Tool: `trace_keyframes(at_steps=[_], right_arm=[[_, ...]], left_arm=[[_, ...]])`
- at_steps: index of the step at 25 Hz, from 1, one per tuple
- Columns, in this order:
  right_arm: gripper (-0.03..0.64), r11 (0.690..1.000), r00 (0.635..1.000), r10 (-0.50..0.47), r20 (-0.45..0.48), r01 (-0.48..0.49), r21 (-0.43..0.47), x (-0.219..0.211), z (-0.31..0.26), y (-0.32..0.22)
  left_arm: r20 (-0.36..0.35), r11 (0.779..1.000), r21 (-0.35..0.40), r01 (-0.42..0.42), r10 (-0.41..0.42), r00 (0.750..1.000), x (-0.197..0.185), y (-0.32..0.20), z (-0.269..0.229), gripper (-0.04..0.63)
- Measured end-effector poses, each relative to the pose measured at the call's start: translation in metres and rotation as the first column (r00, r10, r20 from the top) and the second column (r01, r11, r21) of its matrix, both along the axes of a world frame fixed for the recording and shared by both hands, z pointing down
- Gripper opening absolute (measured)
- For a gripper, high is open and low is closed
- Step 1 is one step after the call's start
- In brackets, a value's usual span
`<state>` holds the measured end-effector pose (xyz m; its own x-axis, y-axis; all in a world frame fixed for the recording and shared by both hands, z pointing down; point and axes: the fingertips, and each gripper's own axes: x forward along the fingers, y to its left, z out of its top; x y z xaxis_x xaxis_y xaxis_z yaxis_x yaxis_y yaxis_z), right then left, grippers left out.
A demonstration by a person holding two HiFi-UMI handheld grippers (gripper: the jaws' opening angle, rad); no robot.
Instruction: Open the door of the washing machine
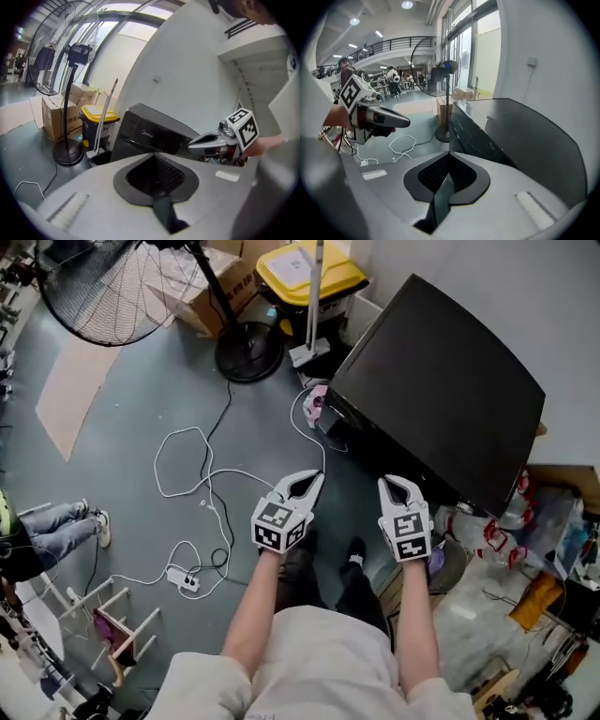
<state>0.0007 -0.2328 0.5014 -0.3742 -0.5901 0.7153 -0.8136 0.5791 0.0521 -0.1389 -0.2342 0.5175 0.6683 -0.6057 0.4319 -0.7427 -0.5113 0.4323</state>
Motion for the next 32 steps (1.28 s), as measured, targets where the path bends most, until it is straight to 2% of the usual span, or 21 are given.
trace_keyframes(at_steps=[2, 5, 8, 11, 14, 17, 20, 23, 27, 32], right_arm=[[0.002, 1.0, 0.999, 0.027, -0.046, -0.027, -0.008, -0.009, 0.023, -0.011], [0.003, 0.996, 0.994, 0.085, -0.068, -0.085, -0.002, -0.022, 0.051, -0.026], [0.005, 0.996, 0.991, 0.085, -0.105, -0.086, -0.005, -0.031, 0.085, -0.041], [0.006, 0.998, 0.986, 0.06, -0.157, -0.062, -0.009, -0.039, 0.115, -0.054], [0.006, 1.0, 0.972, 0.02, -0.233, -0.024, -0.013, -0.044, 0.143, -0.057], [0.041, 0.999, 0.954, -0.038, -0.297, 0.047, 0.022, -0.061, 0.159, -0.069], [0.068, 0.991, 0.92, -0.12, -0.374, 0.136, 0.017, -0.067, 0.175, -0.077], [0.097, 0.971, 0.86, -0.217, -0.462, 0.237, -0.015, -0.073, 0.189, -0.082], [0.11, 0.937, 0.773, -0.33, -0.542, 0.337, -0.09, -0.08, 0.201, -0.077], [0.123, 0.923, 0.69, -0.372, -0.621, 0.348, -0.166, -0.079, 0.203, -0.082]], left_arm=[[-0.007, 1.0, -0.015, -0.021, 0.021, 1.0, -0.006, -0.014, 0.024, 0.057], [-0.013, 0.998, -0.038, -0.04, 0.039, 0.999, -0.016, -0.03, 0.052, 0.057], [0.003, 0.997, -0.04, -0.066, 0.066, 0.998, -0.025, -0.044, 0.077, 0.055], [0.032, 0.993, -0.043, -0.113, 0.114, 0.993, -0.026, -0.052, 0.111, 0.057], [0.017, 0.987, -0.049, -0.152, 0.153, 0.988, -0.02, -0.055, 0.141, 0.057], [-0.009, 0.984, -0.032, -0.173, 0.173, 0.985, -0.02, -0.065, 0.162, 0.057], [0.002, 0.976, -0.002, -0.217, 0.217, 0.976, -0.006, -0.073, 0.18, 0.057], [0.036, 0.952, 0.023, -0.307, 0.306, 0.951, 0.013, -0.077, 0.198, 0.057], [0.079, 0.901, 0.055, -0.431, 0.426, 0.901, 0.027, -0.084, 0.217, 0.058], [0.148, 0.839, 0.063, -0.54, 0.527, 0.837, 0.039, -0.094, 0.233, 0.116]])
